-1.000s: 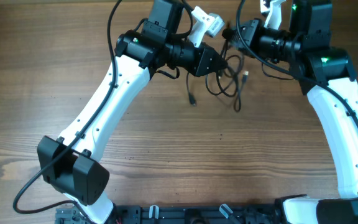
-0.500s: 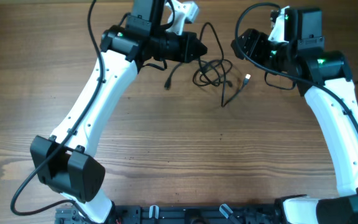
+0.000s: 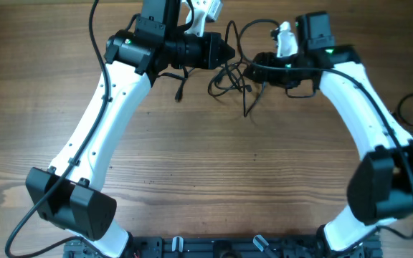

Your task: Untangle cables

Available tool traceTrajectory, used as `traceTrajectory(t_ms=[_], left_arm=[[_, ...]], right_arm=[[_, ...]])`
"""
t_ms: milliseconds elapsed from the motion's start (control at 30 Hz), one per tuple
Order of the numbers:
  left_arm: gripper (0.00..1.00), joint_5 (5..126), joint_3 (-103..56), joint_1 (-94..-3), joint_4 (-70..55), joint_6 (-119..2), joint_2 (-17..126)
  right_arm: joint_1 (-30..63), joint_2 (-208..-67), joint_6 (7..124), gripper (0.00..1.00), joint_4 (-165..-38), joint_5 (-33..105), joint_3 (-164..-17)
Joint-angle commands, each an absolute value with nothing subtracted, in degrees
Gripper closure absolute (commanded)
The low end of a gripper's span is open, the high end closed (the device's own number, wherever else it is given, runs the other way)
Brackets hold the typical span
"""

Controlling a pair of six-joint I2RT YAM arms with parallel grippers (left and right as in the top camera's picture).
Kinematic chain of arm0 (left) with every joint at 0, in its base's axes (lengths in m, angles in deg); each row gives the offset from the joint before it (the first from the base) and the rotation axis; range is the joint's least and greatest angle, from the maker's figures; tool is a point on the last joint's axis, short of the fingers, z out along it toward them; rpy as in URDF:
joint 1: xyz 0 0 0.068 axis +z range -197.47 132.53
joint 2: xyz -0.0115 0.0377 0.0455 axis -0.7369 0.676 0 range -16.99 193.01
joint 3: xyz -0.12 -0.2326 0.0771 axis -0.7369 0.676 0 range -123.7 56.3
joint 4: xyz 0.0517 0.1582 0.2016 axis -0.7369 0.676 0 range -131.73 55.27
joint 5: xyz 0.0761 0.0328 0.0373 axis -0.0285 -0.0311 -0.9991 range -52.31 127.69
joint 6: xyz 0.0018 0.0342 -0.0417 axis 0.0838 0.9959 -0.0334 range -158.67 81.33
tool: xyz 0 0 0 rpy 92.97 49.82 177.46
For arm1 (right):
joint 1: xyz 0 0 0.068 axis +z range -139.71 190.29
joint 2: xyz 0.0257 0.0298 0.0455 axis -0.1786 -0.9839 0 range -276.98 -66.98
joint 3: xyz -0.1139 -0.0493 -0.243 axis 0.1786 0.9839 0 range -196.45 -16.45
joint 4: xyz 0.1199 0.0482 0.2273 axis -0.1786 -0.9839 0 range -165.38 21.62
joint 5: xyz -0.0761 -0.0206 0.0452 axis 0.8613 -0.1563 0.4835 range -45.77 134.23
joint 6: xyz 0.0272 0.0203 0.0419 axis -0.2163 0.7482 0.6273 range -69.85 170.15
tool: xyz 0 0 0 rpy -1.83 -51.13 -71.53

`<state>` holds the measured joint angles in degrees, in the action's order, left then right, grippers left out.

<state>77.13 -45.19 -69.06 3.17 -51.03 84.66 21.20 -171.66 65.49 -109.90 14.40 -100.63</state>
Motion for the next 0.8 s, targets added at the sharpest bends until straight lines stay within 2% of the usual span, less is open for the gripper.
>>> traceTrajectory(t_ms=[0,100,233,300,333,467,633,767], left_arm=[[0.96,77.24,-46.04,-68.84,3.0,-51.18,83.17],[0.96,77.22,-46.04,-68.84,3.33,-51.16,83.17],[0.96,77.18,-46.04,-68.84,3.72,-51.16,83.17],[0.96,76.63,-46.04,-68.84,3.83,-51.16,83.17],[0.96,74.97,-46.04,-68.84,4.14,-51.16,83.17],[0.96,64.15,-46.04,-68.84,7.41,-51.44,83.17],[0.96,42.58,-46.04,-68.46,13.49,-59.14,83.17],[0.96,39.5,-46.04,-66.13,15.33,-59.11,83.17]], right_arm=[[23.48,-175.29,64.68,0.44,-106.69,12.42,-100.17],[24.53,-177.94,68.07,0.58,-103.6,14.89,-100.17],[24.75,-181.09,69.9,0.67,-103.36,18.03,-100.17],[24.72,-181.74,70.25,0.81,-103.36,18.05,-100.17],[24.7,-181.74,70.14,0.95,-103.06,18.14,-100.2],[22.3,-178.03,70.25,0.96,-102.27,17.33,-100.96],[16.11,-167.56,71.23,0.96,-103.71,14.3,-100.98],[11.39,-159.82,71.1,0.96,-107.3,14.32,-100.98]])
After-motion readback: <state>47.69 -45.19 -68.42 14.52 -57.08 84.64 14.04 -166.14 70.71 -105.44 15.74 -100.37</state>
